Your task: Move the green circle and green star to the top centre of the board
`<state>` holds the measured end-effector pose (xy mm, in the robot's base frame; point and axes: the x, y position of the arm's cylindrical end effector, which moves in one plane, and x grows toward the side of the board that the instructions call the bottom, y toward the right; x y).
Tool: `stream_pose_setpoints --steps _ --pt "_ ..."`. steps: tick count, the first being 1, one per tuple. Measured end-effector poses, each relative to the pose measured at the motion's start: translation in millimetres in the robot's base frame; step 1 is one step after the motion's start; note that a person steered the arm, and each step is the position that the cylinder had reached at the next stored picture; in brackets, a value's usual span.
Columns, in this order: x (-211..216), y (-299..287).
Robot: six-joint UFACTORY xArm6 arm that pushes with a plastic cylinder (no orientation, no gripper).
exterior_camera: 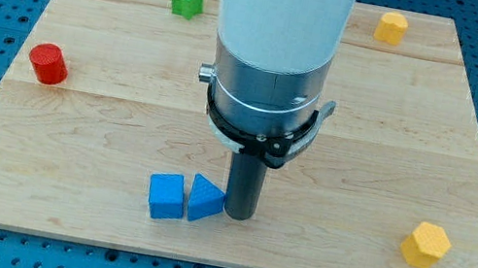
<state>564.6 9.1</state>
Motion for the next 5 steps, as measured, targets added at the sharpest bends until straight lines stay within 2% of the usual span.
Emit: stream_pose_setpoints --steps 2,3,4,5 --pt "0.0 5.5" --pt "-13.7 3.2" --pt "-60.6 -1.1" --pt "-112.0 -33.6"
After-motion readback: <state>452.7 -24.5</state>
